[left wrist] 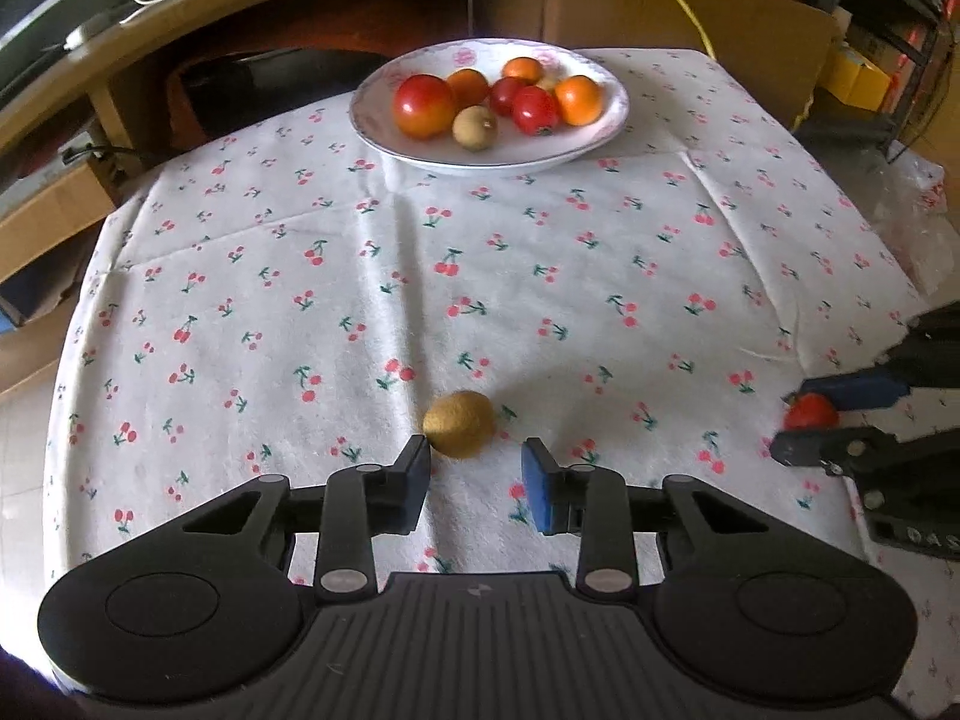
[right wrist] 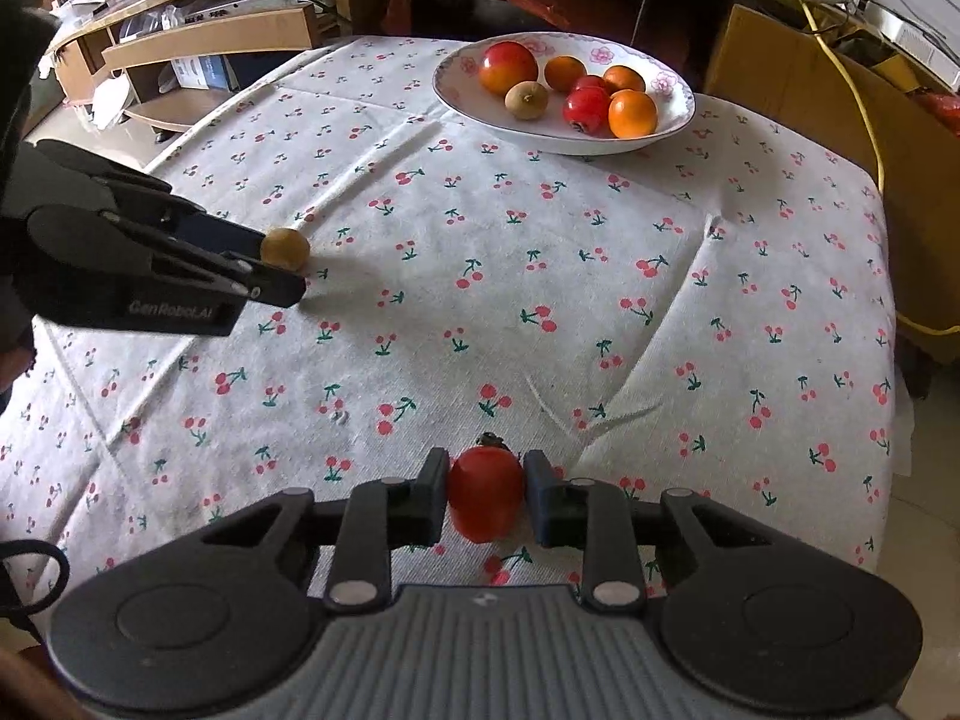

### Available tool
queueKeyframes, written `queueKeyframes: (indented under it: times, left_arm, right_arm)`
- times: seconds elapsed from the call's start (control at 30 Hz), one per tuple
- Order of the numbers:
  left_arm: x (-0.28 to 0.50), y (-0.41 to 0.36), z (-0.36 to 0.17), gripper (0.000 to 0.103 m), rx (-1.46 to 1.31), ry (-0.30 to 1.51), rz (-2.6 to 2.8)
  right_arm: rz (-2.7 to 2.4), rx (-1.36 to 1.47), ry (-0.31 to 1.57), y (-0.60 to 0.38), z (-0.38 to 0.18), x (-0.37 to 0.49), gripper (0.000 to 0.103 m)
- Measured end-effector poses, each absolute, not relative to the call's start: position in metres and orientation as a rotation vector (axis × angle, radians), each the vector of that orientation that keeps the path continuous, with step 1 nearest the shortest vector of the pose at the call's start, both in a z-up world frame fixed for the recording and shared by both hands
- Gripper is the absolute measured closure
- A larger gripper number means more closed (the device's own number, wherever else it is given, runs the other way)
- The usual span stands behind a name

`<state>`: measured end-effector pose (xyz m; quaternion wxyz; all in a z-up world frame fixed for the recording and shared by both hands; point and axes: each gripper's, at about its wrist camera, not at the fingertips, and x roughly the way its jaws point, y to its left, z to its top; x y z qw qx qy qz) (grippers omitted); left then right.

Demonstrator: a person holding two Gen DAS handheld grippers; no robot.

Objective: Organize fruits

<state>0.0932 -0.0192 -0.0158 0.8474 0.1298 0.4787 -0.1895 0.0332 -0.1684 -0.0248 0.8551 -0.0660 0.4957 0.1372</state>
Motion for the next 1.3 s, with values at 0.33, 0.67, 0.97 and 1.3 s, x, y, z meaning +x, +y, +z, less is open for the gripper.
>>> queueKeyframes:
  times: [0.33,0.67,0.97,1.3]
  left_arm:
    - [0.088,-0.021,-0.014,0.045,0.293,1.021,-0.407]
    - [0.102,-0.022,-0.014,0.038,0.261,1.014,-0.356]
    - [0.101,-0.023,-0.019,0.072,0.257,1.009,-0.348]
    - [0.074,-0.038,-0.007,0.073,0.285,1.012,-0.467]
  right_arm:
    - [0.291,-0.121,1.045,-0.17,-0.025,0.034,0.076]
    - [0.286,-0.092,1.049,-0.172,-0.025,0.036,0.076]
    - [0.285,-0.088,1.046,-0.173,-0.025,0.035,0.076]
    - [0.303,-0.1,1.037,-0.174,-0.024,0.03,0.076]
